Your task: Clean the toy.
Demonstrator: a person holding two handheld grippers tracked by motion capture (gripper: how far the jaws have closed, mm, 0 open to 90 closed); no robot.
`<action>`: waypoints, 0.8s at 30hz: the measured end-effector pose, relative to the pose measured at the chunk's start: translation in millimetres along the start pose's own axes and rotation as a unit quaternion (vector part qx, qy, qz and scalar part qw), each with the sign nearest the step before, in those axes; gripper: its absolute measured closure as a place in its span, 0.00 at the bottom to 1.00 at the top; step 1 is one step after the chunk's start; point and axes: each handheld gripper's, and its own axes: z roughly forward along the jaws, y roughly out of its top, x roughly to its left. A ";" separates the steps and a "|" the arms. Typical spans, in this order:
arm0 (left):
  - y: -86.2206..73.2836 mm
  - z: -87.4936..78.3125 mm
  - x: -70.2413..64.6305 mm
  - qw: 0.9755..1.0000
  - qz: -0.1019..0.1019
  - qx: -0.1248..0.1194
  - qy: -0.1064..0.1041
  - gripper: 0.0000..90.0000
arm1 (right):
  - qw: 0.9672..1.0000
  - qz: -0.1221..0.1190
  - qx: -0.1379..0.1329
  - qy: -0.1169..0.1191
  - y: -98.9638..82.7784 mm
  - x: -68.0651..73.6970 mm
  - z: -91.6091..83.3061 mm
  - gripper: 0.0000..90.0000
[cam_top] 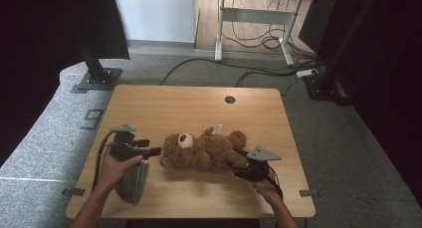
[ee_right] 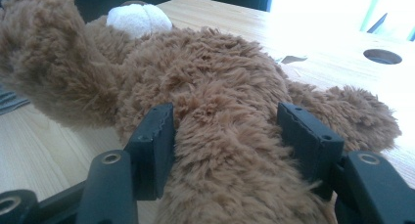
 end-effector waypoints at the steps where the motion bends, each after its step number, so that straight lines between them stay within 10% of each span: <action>1: 0.3 7.8 -1.6 1.000 0.001 0.007 -0.004 0.27 | 1.000 -0.001 0.001 -0.001 -0.1 0.3 0.0 0.45; 8: -2.7 48.4 -4.0 0.999 -0.006 0.039 -0.020 0.28 | 1.000 0.001 0.008 0.008 -1.9 2.5 1.5 0.47; 24: -38.1 63.3 1.1 0.997 -0.006 0.071 0.003 0.42 | 0.994 -0.022 0.102 0.038 -28.9 29.9 21.1 0.54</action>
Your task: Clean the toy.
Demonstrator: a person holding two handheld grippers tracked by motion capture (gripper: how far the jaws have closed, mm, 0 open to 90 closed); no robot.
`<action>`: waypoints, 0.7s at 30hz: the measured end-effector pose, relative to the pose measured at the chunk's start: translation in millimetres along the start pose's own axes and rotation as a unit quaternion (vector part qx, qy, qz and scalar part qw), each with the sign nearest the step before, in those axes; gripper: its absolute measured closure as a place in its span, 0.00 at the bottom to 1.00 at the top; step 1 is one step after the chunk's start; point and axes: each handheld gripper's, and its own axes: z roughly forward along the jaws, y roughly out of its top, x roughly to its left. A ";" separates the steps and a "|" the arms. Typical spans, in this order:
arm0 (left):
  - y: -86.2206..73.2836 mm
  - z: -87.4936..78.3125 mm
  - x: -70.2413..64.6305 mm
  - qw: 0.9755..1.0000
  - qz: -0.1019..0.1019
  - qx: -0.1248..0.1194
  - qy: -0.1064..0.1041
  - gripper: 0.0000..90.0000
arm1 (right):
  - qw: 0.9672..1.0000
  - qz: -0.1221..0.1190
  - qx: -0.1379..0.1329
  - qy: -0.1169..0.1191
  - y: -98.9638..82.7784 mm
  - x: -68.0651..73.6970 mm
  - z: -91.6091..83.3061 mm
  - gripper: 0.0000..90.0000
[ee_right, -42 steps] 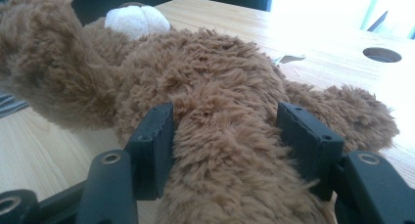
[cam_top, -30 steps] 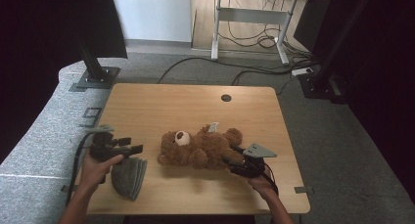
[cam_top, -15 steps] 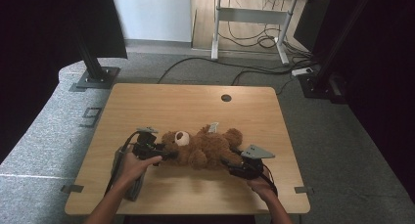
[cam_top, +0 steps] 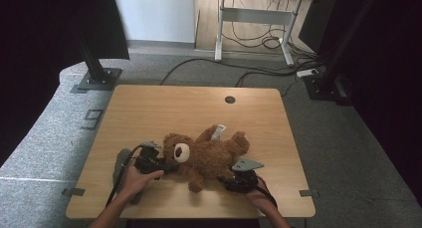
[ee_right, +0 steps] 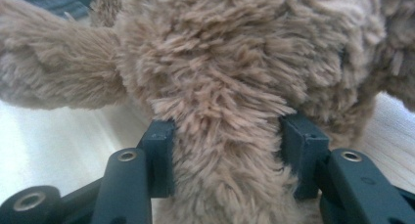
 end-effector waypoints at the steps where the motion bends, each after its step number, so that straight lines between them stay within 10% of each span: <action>1: 1.9 2.2 0.7 1.000 -0.002 0.003 0.004 0.42 | 1.000 0.000 0.003 -0.006 1.2 -1.3 3.0 0.54; 21: 64.6 29.8 34.2 0.998 -0.054 -0.020 0.036 0.40 | 0.996 0.032 -0.016 -0.080 33.9 -65.6 46.6 0.52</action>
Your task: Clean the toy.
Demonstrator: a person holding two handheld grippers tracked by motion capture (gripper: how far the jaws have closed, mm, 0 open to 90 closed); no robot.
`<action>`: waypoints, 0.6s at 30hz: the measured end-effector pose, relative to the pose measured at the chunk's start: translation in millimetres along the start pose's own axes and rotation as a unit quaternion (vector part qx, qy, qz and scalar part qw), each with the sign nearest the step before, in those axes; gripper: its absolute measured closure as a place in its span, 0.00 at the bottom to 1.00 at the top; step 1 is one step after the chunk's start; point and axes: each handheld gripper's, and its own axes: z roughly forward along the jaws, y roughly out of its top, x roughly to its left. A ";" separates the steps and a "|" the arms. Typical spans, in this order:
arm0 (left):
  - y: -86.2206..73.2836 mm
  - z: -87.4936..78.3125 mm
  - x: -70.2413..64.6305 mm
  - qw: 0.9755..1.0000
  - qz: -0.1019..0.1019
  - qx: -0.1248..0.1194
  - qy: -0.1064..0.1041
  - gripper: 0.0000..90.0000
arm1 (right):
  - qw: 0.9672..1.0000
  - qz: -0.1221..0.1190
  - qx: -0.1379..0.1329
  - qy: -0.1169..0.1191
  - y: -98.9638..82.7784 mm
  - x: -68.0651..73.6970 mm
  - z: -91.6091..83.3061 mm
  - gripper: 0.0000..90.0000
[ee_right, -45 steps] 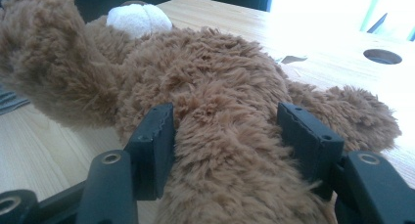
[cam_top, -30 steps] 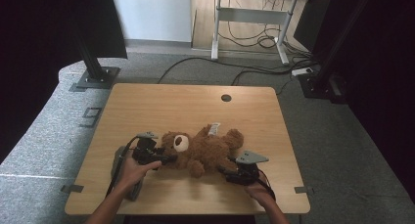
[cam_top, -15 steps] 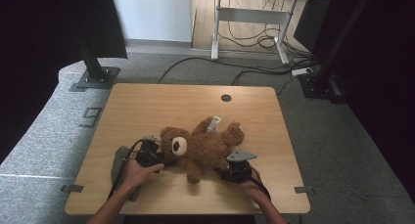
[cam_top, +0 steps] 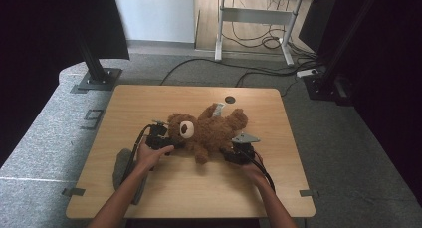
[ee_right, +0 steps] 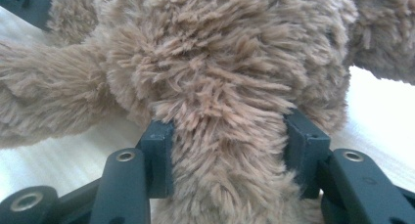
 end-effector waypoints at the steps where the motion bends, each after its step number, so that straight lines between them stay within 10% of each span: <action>1: 0.0 0.0 0.3 1.000 0.000 -0.001 -0.001 0.40 | 1.000 0.001 -0.002 0.000 0.2 -1.1 1.0 0.52; 18: -18.8 -33.5 -9.3 0.998 0.031 -0.053 -0.015 0.34 | 0.997 0.018 -0.073 -0.005 -1.7 -1.1 -28.8 0.39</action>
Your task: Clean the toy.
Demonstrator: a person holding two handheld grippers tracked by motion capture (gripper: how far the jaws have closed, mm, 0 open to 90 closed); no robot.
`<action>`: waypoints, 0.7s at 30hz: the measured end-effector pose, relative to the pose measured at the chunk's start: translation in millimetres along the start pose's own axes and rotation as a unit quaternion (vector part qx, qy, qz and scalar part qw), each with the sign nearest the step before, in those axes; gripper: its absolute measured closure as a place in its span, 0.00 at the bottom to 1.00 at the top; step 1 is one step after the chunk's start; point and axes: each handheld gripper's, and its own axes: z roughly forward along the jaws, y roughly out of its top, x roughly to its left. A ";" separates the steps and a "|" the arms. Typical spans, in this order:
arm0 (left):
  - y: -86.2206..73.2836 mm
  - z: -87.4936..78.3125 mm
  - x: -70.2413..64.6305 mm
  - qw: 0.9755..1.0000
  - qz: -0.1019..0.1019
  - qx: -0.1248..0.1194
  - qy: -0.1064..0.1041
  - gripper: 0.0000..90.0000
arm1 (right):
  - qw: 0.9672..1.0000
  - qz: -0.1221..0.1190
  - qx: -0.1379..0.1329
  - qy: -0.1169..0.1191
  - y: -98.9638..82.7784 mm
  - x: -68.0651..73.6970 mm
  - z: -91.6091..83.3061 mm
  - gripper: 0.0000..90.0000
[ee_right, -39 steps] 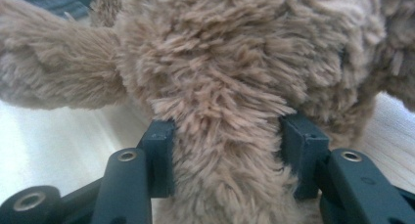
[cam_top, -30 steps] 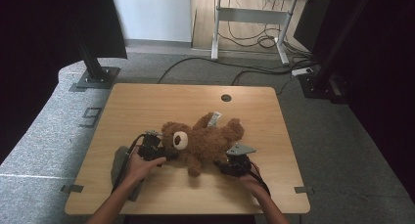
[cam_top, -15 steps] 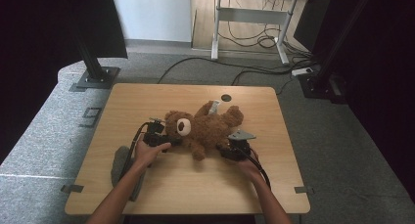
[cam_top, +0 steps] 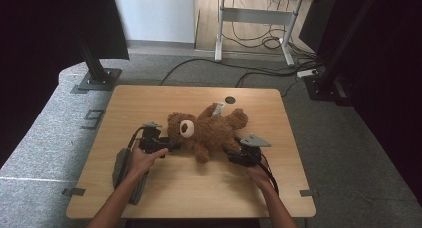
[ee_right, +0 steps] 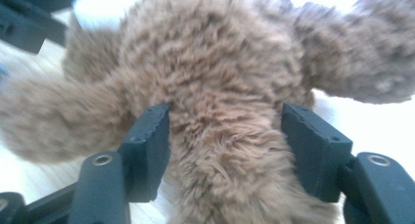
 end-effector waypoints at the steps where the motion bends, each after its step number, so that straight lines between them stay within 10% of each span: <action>1: -3.6 -5.6 -1.4 1.000 0.005 -0.007 -0.001 0.34 | 1.000 0.005 -0.007 0.001 0.5 0.7 -4.1 0.37; 9: -28.1 -41.6 -10.8 0.999 0.018 -0.047 -0.015 0.34 | 1.000 -0.001 -0.030 0.008 -5.5 12.4 -34.0 0.34; 21: -65.8 -63.5 -15.1 0.999 0.028 -0.040 -0.009 0.35 | 1.000 0.004 -0.024 0.010 -29.0 18.7 -63.4 0.33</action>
